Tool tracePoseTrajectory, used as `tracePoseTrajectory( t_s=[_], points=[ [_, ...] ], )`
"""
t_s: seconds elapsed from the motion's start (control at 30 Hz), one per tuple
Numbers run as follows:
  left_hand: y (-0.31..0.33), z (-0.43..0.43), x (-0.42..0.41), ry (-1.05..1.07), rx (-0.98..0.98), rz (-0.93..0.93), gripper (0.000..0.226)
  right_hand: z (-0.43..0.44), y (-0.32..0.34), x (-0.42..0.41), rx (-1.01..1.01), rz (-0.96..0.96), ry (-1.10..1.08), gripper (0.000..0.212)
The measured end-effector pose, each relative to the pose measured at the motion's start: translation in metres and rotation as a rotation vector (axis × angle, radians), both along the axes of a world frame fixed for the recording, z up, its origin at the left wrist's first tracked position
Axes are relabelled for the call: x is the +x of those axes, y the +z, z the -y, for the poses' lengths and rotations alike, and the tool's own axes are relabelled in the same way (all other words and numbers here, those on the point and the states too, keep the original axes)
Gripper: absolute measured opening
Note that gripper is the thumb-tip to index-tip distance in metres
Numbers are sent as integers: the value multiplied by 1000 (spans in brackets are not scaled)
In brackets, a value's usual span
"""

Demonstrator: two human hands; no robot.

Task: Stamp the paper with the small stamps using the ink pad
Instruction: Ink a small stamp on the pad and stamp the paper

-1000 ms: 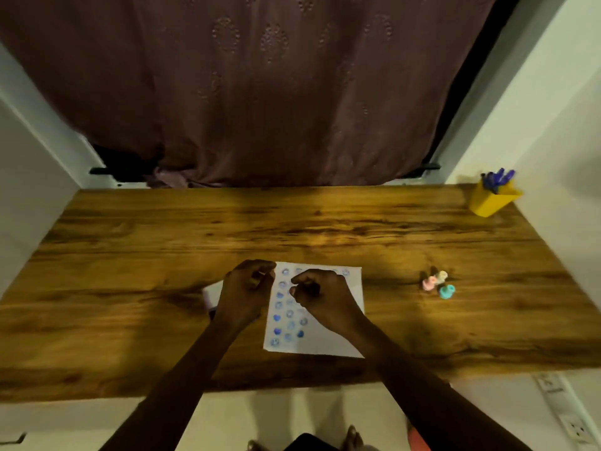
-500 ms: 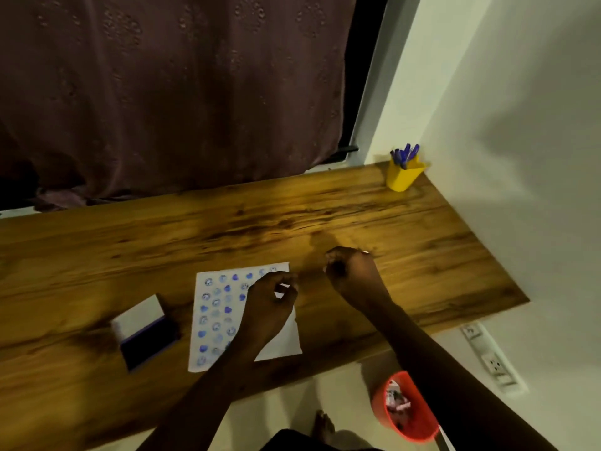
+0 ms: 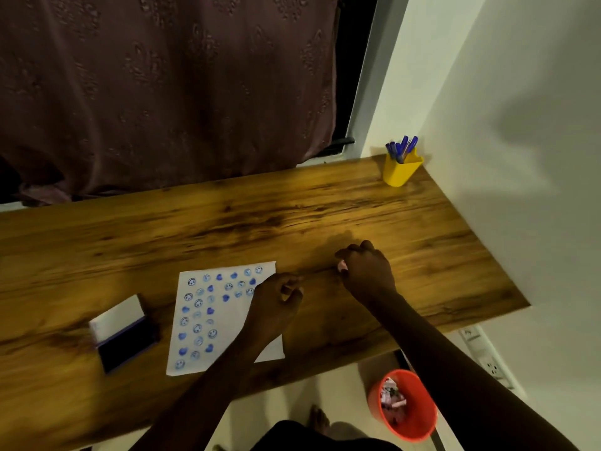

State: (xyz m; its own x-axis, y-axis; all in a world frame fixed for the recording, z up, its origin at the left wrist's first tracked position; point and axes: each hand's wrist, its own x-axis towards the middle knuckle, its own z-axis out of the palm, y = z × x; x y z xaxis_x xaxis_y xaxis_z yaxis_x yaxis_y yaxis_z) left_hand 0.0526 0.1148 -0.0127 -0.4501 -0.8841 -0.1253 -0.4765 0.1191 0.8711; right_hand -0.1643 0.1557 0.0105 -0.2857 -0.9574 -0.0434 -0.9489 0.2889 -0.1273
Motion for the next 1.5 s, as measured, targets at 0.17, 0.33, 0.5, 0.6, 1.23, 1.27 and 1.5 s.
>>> tracePoseTrajectory(
  t_s=[0.17,0.33,0.5,0.6,1.23,1.27,1.5],
  points=[
    [-2,0,0,6,-13,13,25,1,-1,-6,65,24,40,23],
    [5,6,6,17,-9,-46,32,5,9,1,-56,314,-6,21],
    [22,12,20,41,23,-146,47,11,22,33,-212,911,-115,24],
    [28,15,32,105,66,-257,46,14,28,56,-209,1085,-64,18],
    [25,20,169,405,297,-618,19,48,44,170,-91,1247,200,24],
    [24,21,179,440,297,-626,20,52,44,176,-96,1243,198,25],
    [16,25,258,683,277,-691,17,73,31,240,-62,1034,337,22]
  ],
)
